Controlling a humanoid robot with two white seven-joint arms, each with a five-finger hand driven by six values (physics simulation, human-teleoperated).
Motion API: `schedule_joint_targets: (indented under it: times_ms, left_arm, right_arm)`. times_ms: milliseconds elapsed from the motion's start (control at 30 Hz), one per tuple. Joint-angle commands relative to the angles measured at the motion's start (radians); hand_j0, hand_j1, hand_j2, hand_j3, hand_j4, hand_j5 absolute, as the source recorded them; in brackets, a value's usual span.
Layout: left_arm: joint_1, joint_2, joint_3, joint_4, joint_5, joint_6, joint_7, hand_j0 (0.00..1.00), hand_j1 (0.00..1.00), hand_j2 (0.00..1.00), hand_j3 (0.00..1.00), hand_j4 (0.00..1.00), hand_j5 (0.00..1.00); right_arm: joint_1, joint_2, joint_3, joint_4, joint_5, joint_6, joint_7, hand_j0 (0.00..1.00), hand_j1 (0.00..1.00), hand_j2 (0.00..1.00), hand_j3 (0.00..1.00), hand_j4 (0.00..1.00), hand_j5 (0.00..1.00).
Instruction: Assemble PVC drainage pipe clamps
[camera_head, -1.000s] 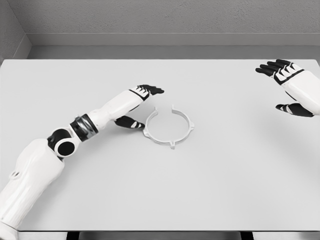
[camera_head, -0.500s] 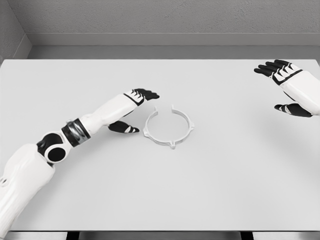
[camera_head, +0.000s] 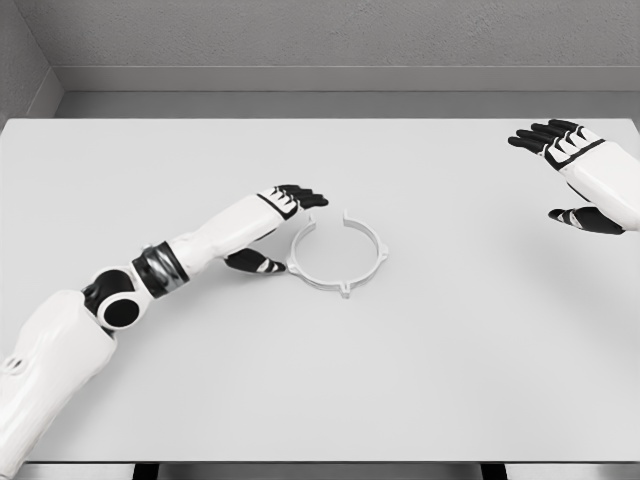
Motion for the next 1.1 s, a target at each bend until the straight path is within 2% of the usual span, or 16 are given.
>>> schedule_joint_targets:
  times_ms: [0,267,633,1067]
  left_arm:
    - [0.0,-0.006,0.0,0.001,0.005,0.0,0.001,1.0,1.0,1.0,1.0,1.0,1.0]
    - [-0.003,-0.021,0.0,0.008,0.0,0.0,0.001,1.0,1.0,1.0,1.0,1.0,1.0]
    - [-0.003,-0.086,0.008,0.033,0.0,0.0,0.001,1.0,1.0,1.0,1.0,1.0,1.0]
    - [-0.009,-0.09,0.011,0.05,0.003,0.0,0.001,1.0,1.0,1.0,1.0,1.0,1.0]
  right_arm:
    - [0.0,-0.001,0.0,0.0,-0.006,0.001,-0.001,1.0,1.0,1.0,1.0,1.0,1.0]
    - [0.0,-0.001,0.0,0.0,-0.006,0.001,-0.001,1.0,1.0,1.0,1.0,1.0,1.0]
    - [0.0,-0.001,0.0,0.0,-0.008,0.001,-0.001,1.0,1.0,1.0,1.0,1.0,1.0]
    - [0.0,-0.001,0.0,0.0,-0.006,0.001,-0.001,1.0,1.0,1.0,1.0,1.0,1.0]
